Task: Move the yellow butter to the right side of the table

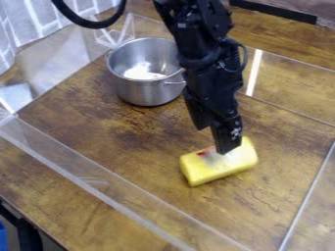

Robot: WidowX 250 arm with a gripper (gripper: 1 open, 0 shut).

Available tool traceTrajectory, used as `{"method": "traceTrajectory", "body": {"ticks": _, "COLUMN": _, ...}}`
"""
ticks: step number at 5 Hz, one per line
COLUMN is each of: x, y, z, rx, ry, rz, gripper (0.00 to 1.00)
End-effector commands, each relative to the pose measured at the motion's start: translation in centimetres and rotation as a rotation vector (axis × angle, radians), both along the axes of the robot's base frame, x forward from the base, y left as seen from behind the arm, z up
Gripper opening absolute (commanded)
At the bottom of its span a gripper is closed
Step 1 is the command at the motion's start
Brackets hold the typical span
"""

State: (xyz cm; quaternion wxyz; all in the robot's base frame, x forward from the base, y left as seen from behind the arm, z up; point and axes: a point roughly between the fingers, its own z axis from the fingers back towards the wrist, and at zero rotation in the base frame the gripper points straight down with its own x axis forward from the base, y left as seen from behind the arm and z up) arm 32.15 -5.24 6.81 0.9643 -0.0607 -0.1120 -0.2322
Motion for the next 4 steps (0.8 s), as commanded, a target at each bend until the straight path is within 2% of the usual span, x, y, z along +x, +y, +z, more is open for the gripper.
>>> {"method": "traceTrajectory", "body": {"ticks": 1, "x": 0.7, "y": 0.2, "z": 3.2, "rx": 0.017, "ry": -0.081, "rz": 0.083, "gripper": 1.0}}
{"method": "traceTrajectory", "body": {"ticks": 2, "x": 1.4, "y": 0.8, "z": 2.5, "rx": 0.017, "ry": -0.075, "rz": 0.153, "gripper": 1.0}}
{"method": "traceTrajectory", "body": {"ticks": 3, "x": 1.3, "y": 0.4, "z": 0.5, "rx": 0.032, "ry": -0.077, "rz": 0.178, "gripper": 1.0}}
{"method": "traceTrajectory", "body": {"ticks": 4, "x": 1.5, "y": 0.4, "z": -1.3, "rx": 0.057, "ry": -0.081, "rz": 0.225, "gripper": 1.0}}
